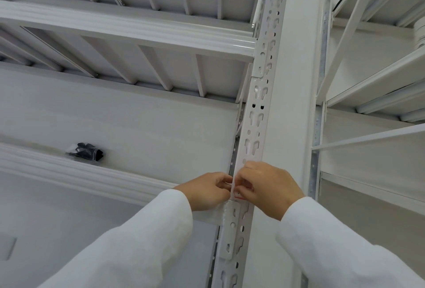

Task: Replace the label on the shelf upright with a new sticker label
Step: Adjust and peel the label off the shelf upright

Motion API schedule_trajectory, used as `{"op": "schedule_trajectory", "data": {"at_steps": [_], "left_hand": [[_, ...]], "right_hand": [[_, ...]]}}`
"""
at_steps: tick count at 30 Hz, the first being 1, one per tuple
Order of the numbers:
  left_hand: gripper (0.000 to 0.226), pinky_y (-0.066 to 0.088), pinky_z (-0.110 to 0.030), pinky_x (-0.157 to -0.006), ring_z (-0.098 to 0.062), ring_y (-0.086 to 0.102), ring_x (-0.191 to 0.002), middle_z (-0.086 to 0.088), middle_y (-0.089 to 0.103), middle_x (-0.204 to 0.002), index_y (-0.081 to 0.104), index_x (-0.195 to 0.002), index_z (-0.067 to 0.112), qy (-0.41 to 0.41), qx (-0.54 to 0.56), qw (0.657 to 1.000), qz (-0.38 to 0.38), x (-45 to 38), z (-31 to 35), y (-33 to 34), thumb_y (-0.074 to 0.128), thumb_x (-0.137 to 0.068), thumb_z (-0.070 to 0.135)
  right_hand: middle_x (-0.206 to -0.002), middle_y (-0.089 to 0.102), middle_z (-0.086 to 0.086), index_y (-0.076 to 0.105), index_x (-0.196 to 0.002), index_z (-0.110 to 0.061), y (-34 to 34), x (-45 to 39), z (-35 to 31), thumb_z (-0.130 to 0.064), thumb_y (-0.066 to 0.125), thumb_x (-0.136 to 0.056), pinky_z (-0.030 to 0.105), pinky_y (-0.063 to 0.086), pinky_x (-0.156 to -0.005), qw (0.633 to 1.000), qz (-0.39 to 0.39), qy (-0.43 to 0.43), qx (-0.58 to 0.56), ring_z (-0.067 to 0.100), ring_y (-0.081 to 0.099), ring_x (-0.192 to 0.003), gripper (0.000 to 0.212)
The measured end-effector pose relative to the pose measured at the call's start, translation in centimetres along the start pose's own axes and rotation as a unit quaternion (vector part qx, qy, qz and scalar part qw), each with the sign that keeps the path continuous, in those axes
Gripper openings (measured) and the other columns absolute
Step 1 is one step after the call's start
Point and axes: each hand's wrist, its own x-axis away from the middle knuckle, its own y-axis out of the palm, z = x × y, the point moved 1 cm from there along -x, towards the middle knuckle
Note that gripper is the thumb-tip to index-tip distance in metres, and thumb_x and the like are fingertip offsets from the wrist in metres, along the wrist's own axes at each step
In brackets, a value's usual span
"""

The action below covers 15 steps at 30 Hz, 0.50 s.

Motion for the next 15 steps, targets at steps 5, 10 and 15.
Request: {"op": "schedule_trajectory", "data": {"at_steps": [5,10,15], "left_hand": [[0.043,0.042,-0.023,-0.095,-0.012,0.058,-0.107,0.003,0.065,-0.117,0.054,-0.123,0.018,0.005,0.0,1.0,0.0,0.1,0.1,0.1,0.04,-0.085,0.004],[0.043,0.041,-0.025,-0.097,-0.013,0.058,-0.105,-0.001,0.065,-0.12,0.055,-0.121,0.017,0.008,-0.001,1.0,0.002,0.1,0.3,0.1,0.039,-0.084,0.003],[0.045,0.041,-0.026,-0.102,-0.016,0.058,-0.118,-0.002,0.064,-0.124,0.052,-0.125,0.014,0.004,0.016,1.0,-0.005,0.0,0.0,0.1,0.039,-0.084,0.001]], "right_hand": [[-0.063,0.057,-0.002,0.061,-0.066,-0.019,1.0,-0.9,0.1,-0.02,0.078,-0.062,0.025,0.04,-0.049,0.973,0.051,-0.12,0.19,0.017,0.054,-0.056,0.018],[-0.059,0.051,-0.001,0.056,-0.064,-0.018,1.9,-0.5,0.6,-0.01,0.054,-0.066,0.027,0.038,-0.05,0.937,0.124,-0.191,0.266,0.018,0.046,-0.05,0.008],[-0.069,0.054,-0.004,0.049,-0.081,-0.021,2.0,0.0,1.7,-0.022,0.048,-0.08,0.028,0.047,-0.053,0.953,0.163,-0.192,0.165,0.016,0.05,-0.056,0.001]]}}
